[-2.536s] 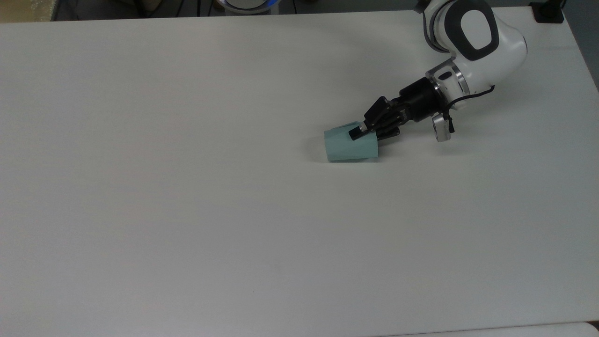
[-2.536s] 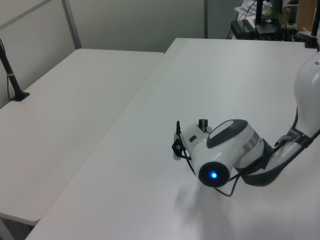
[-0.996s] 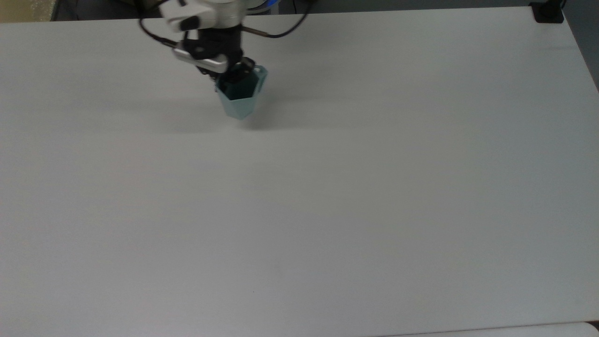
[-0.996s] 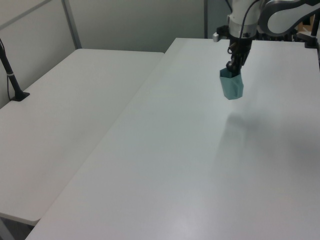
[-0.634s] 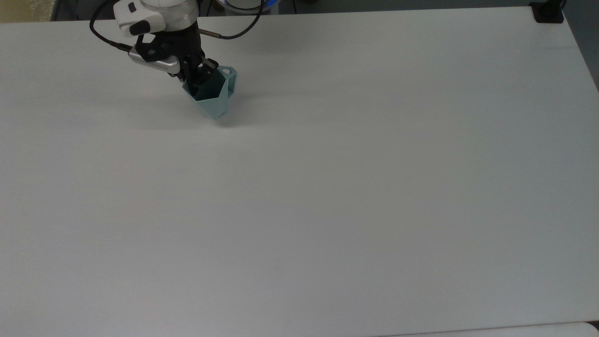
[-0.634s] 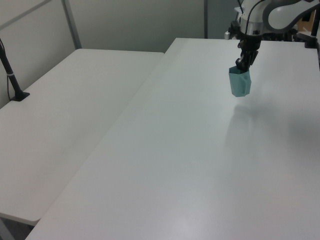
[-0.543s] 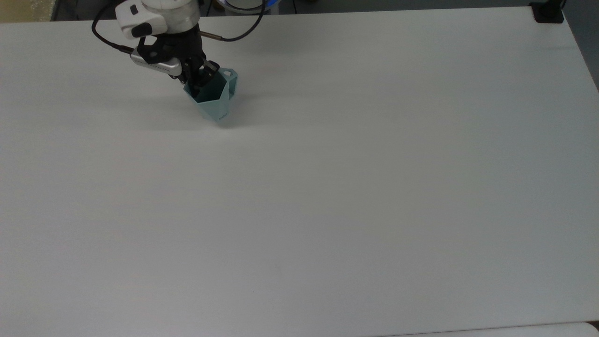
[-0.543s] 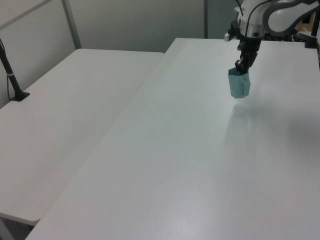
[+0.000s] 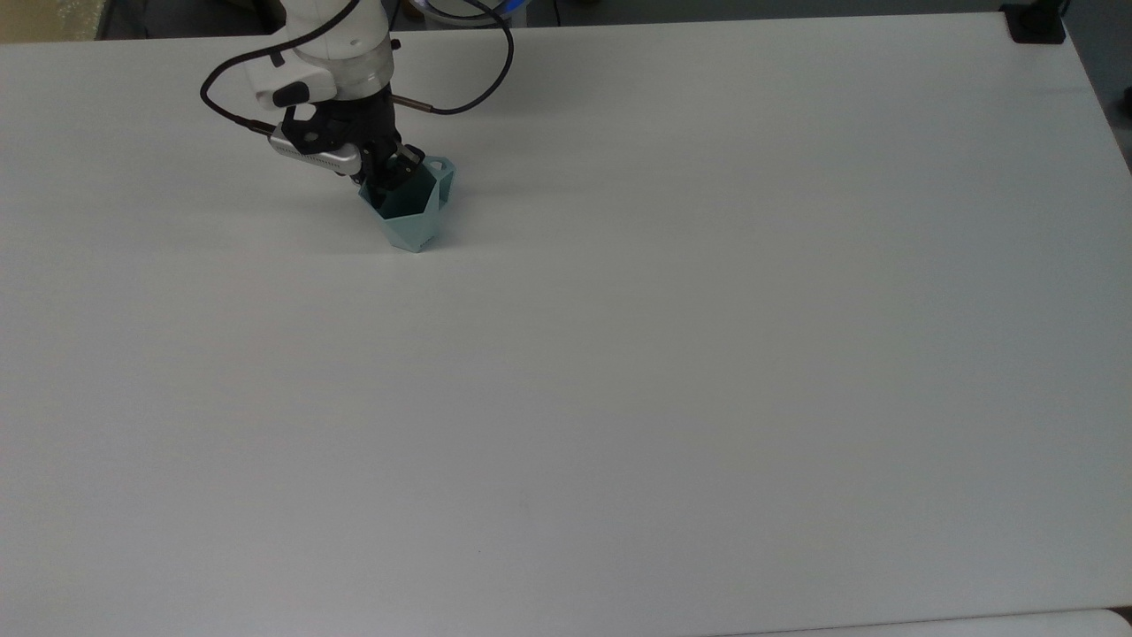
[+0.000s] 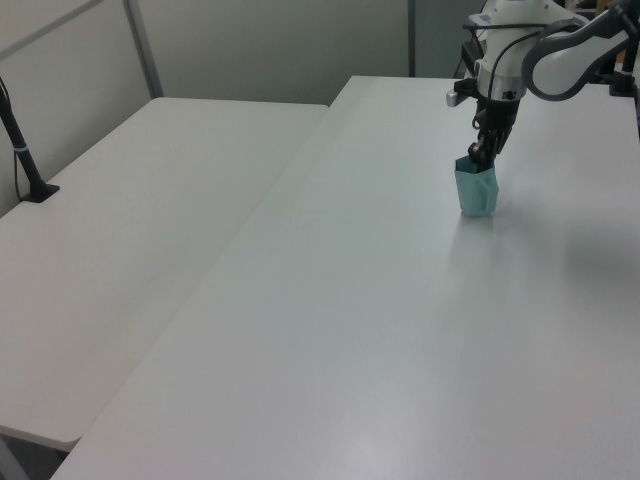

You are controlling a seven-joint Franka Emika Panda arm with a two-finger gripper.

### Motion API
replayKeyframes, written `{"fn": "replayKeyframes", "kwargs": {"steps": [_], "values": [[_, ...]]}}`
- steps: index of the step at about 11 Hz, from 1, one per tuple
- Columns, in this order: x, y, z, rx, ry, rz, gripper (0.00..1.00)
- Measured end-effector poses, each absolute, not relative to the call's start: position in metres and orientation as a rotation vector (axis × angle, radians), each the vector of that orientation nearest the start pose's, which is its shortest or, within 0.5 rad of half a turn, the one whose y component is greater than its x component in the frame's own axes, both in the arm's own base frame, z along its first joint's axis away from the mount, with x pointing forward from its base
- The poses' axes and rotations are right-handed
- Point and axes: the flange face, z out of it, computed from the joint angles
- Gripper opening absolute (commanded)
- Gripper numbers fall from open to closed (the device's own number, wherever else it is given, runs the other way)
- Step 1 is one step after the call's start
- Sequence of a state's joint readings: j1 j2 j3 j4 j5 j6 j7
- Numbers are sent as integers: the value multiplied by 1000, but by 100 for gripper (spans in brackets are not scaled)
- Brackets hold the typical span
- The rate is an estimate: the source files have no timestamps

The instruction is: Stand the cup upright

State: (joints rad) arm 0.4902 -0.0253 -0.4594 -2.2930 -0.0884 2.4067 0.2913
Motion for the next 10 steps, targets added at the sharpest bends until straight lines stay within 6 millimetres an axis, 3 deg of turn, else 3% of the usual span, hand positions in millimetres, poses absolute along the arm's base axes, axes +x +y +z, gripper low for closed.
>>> {"fn": "replayKeyframes", "kwargs": {"steps": [1, 2, 3, 7, 9, 10], "values": [[524, 16, 371, -3148, 313, -231, 31], [525, 16, 371, -3148, 312, -237, 85], [525, 16, 371, -3146, 318, -238, 99], [525, 15, 376, -3145, 321, -232, 100], [525, 13, 393, -3152, 328, -157, 100], [526, 12, 412, -3151, 330, -131, 100]]}}
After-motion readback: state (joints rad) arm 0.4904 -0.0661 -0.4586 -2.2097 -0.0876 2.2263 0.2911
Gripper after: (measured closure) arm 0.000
